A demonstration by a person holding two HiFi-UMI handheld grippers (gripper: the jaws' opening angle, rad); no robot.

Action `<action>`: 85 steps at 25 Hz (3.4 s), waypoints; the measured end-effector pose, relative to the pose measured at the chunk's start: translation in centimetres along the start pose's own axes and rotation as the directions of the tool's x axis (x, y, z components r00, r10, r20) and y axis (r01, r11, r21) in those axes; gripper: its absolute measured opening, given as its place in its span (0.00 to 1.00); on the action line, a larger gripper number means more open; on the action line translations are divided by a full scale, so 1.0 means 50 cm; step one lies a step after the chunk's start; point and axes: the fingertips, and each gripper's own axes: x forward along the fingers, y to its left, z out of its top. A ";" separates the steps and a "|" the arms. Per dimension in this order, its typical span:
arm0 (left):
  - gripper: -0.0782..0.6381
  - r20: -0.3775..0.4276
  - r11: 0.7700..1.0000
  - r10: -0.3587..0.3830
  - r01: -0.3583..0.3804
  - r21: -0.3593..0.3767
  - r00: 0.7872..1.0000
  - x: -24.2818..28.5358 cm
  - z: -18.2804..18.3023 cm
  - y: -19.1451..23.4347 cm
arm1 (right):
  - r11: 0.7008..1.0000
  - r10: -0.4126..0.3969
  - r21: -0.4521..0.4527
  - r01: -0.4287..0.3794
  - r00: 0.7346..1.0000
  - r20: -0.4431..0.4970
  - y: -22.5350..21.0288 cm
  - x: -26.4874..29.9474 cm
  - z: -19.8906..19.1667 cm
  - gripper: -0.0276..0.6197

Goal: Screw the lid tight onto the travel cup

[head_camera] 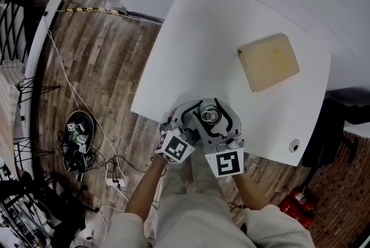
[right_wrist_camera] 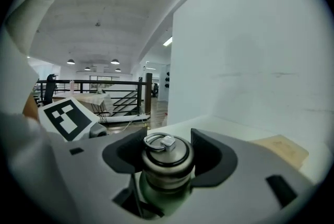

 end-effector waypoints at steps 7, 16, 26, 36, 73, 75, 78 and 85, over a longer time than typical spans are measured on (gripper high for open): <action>0.57 0.002 1.000 0.011 -0.011 -0.005 1.000 0.000 0.000 0.001 | 0.974 -0.212 0.087 0.208 0.976 0.042 -0.023 0.001 0.012 0.44; 0.56 -0.001 1.000 0.009 -0.009 -0.006 1.000 -0.001 -0.001 0.002 | 0.987 0.027 0.155 -0.046 0.992 0.122 0.013 0.000 0.017 0.60; 0.57 0.000 1.000 0.005 -0.005 -0.007 1.000 0.000 0.003 0.000 | 0.885 0.463 -0.076 -0.459 0.885 0.055 0.033 -0.034 0.007 0.61; 0.56 -0.001 1.000 0.006 -0.006 -0.003 1.000 0.000 -0.001 0.002 | 0.694 0.690 -0.242 -0.678 0.722 -0.044 0.052 -0.031 0.014 0.52; 0.56 -0.003 1.000 0.011 -0.011 -0.002 1.000 -0.003 -0.001 -0.001 | 0.996 0.006 0.092 -0.022 0.986 0.168 -0.004 -0.014 0.024 0.44; 0.56 -0.004 1.000 0.011 -0.011 -0.002 1.000 -0.002 -0.001 0.000 | 0.993 -0.062 0.110 0.045 0.986 0.156 -0.011 -0.014 0.021 0.44; 0.56 -0.004 1.000 0.012 -0.012 -0.001 1.000 0.001 -0.001 0.002 | 0.985 -0.131 0.132 0.112 0.981 0.140 -0.020 -0.011 0.018 0.44; 0.56 -0.003 1.000 0.015 -0.015 -0.005 1.000 0.000 -0.002 -0.001 | 0.977 -0.163 0.156 0.145 0.980 0.116 -0.018 -0.016 0.007 0.44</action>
